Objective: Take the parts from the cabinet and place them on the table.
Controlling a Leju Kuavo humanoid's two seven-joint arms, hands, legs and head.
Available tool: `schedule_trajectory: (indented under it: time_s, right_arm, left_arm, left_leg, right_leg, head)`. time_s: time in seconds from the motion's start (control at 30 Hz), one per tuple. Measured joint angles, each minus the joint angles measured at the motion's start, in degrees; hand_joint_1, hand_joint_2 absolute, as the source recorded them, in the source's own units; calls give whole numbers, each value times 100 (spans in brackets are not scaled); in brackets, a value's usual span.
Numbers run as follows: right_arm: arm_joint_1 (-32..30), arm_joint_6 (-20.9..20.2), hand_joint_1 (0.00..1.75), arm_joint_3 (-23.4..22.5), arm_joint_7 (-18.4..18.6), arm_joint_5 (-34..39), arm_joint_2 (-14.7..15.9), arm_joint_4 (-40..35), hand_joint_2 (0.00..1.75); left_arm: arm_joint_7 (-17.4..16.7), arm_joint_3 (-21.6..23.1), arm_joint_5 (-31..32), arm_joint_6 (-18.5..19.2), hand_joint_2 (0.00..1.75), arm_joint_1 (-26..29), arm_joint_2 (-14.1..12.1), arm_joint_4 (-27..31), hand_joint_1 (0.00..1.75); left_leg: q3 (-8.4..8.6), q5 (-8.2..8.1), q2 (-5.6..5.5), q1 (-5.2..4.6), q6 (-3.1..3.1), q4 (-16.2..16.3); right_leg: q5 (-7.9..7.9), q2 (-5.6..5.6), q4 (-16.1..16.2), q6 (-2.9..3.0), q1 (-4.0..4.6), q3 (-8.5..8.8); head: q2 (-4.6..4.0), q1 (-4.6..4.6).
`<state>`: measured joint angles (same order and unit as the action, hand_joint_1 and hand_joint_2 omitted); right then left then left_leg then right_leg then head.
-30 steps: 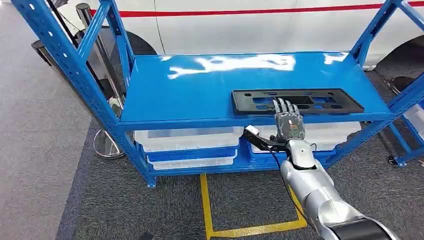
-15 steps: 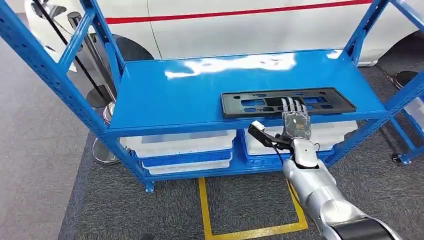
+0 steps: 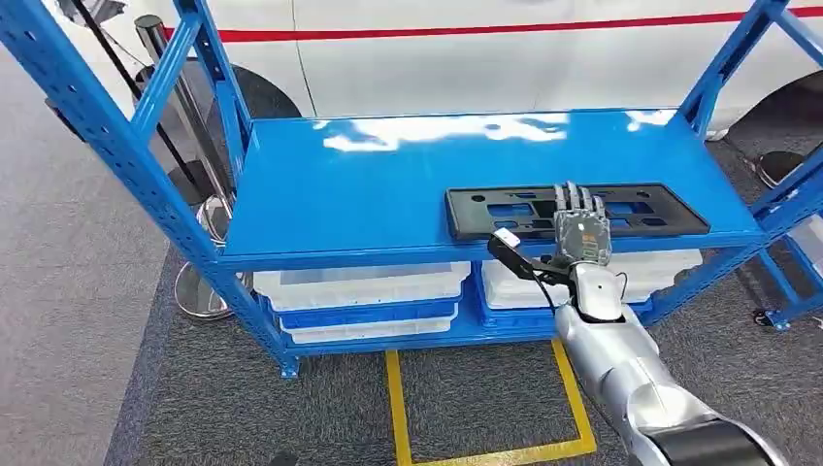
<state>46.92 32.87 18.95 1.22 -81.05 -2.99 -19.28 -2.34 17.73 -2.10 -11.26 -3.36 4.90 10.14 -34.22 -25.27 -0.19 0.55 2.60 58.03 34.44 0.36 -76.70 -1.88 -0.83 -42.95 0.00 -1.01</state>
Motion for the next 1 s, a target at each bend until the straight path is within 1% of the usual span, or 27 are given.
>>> schedule_trajectory:
  time_s: [0.03,0.07,0.1,0.13,0.17,0.2,0.23,0.3,0.33,0.37,0.4,0.43,0.47,0.5,0.53,0.57,0.6,0.63,0.67,0.7,0.73,0.77,0.8,0.83,0.93,0.97,1.0]
  right_arm:
    - [-8,-2,0,-2,0,0,13,2,175]
    - [-8,-4,0,-2,0,0,17,0,175]
    - [1,-4,0,0,0,0,26,0,175]
    - [4,-6,0,-2,0,-2,28,0,175]
    - [12,-9,0,0,0,-2,31,0,175]
    - [13,-13,0,-2,0,-2,31,0,175]
    - [0,-13,0,-2,0,-2,31,0,175]
    - [5,-13,0,-2,0,-2,31,0,175]
    - [6,-11,0,-2,0,-2,28,-7,175]
    - [18,-11,0,0,2,-2,39,-4,175]
    - [36,-13,0,-2,11,-2,44,-4,175]
    - [37,-17,0,-2,11,-2,44,-2,175]
    - [22,-22,0,-2,11,-2,44,0,175]
    - [7,-26,126,-2,11,-2,44,0,175]
    - [-9,-37,175,-2,11,-2,44,0,175]
    - [-14,-44,175,-2,7,-2,44,0,175]
    - [-11,-52,175,-2,-17,6,44,0,175]
    - [-11,-52,175,-2,-48,24,44,-2,175]
    - [-15,-52,175,0,-63,30,44,-2,175]
    - [-2,-52,175,-2,-74,35,48,-2,175]
    - [-5,-52,175,-2,-81,44,50,-2,175]
    - [-18,-55,175,-2,-90,52,59,0,175]
    - [-16,-52,175,-2,-90,66,66,-2,175]
    - [-18,-52,175,-2,-94,72,63,-2,175]
    - [-17,-52,175,-2,-111,85,74,-2,175]
    - [-14,-50,175,0,-120,87,74,-2,175]
    - [-13,-50,175,0,-125,85,74,-2,175]
  left_arm:
    - [0,0,0,0,0,12,0,0,0]
    - [0,2,-4,0,0,17,0,0,0]
    - [0,0,-11,0,0,13,0,0,0]
    - [2,0,-15,0,0,9,0,0,0]
    - [4,0,-15,0,0,4,0,0,0]
    - [4,0,-15,0,0,-7,0,0,0]
    - [7,-2,-17,0,0,-9,0,0,0]
    - [4,-2,-17,0,0,2,4,0,0]
    - [4,-2,-17,0,0,-1,4,0,0]
    - [7,-2,-17,0,0,-3,2,0,0]
    - [7,-4,-17,0,0,-5,2,0,0]
    - [7,-4,-17,-2,0,-5,4,0,0]
    - [7,-4,-17,-2,0,0,2,0,0]
    - [13,-4,-15,0,0,4,4,0,0]
    - [50,-4,-11,2,0,14,4,0,0]
    - [78,-4,-11,22,0,16,4,0,0]
    - [107,-4,-9,26,0,12,2,0,0]
    - [124,-4,2,28,0,8,2,0,0]
    - [135,-4,22,28,0,11,2,0,0]
    - [138,-4,28,31,0,10,2,-2,0]
    - [140,-4,28,33,0,-8,4,-2,0]
    - [140,-4,31,33,0,-9,15,-2,0]
    - [140,-4,33,33,0,8,13,-2,0]
    - [142,-4,33,33,0,15,7,-2,0]
    - [155,-4,33,33,0,1,4,-2,0]
    - [155,-4,33,35,0,-1,4,-2,0]
    - [155,-4,31,39,0,0,7,-2,0]
  left_leg:
    - [10,-16,-2,1,-6,8]
    - [36,-53,-3,2,-17,26]
    - [71,-84,-5,2,-28,40]
    - [106,-122,-5,1,-50,47]
    - [106,-142,-2,-35,-81,53]
    - [97,-152,-8,-38,-102,71]
    - [107,-145,-6,-34,-130,46]
    - [137,-157,-2,-31,-184,8]
    - [129,-228,1,-28,-224,40]
    - [72,-346,2,-34,-236,227]
    - [-99,-524,0,-29,-246,595]
    - [-361,-733,0,-14,-263,1104]
    - [-607,-878,0,-3,-282,1547]
    - [-761,-915,1,3,-295,1787]
    - [-821,-788,1,9,-304,1794]
    - [-732,-546,2,14,-303,1518]
    - [-551,-258,2,15,-294,1089]
    - [-285,50,3,15,-268,495]
    - [-156,45,-1,12,-233,225]
    - [-106,30,-2,-19,-227,145]
    - [-118,15,-10,-17,-214,131]
    - [-112,38,-11,3,-244,81]
    - [-111,37,-17,-12,-244,77]
    - [-112,33,-18,-23,-233,80]
    - [-116,29,-29,-30,-225,80]
    - [-113,17,-28,-34,-201,80]
    - [-112,17,-26,-35,-199,80]
  right_leg:
    - [-127,-3,73,-3,-6,-12]
    - [-471,-8,501,3,-14,140]
    - [-786,-13,1008,18,-14,358]
    - [-1051,-24,1547,42,-11,596]
    - [-939,-26,1658,61,29,686]
    - [-941,-21,1765,83,43,704]
    - [-932,-18,1747,99,51,698]
    - [-918,-9,1756,152,55,708]
    - [-944,-21,1842,206,-31,781]
    - [-935,-15,1873,254,-23,825]
    - [-924,-28,1874,295,-21,839]
    - [-910,-28,1869,313,-15,849]
    - [-894,-27,1866,324,-5,862]
    - [-882,-25,1862,326,0,872]
    - [-859,-18,1850,320,1,891]
    - [-833,-11,1834,307,-1,909]
    - [-802,-2,1807,297,-2,932]
    - [-756,2,1782,277,-2,972]
    - [-720,2,1773,252,-2,980]
    - [-707,8,1729,226,44,945]
    - [-727,9,1755,192,35,924]
    - [-712,6,1719,230,56,916]
    - [-718,-5,1746,251,42,923]
    - [-731,-3,1758,235,40,925]
    - [-730,-19,1790,236,33,947]
    - [-732,-18,1800,233,31,953]
    - [-736,-16,1806,227,30,957]
  head:
    - [0,2]
    - [0,0]
    - [0,2]
    - [0,2]
    - [0,-2]
    - [0,-2]
    - [0,-4]
    - [0,-4]
    - [0,-9]
    - [0,-2]
    - [0,-18]
    - [0,-15]
    - [0,-15]
    - [0,-15]
    - [0,-13]
    - [0,-17]
    - [0,-15]
    - [0,-15]
    - [0,-5]
    - [0,-13]
    - [0,-7]
    - [0,-4]
    - [0,-4]
    - [0,-11]
    - [0,-2]
    - [0,-9]
    - [0,-4]
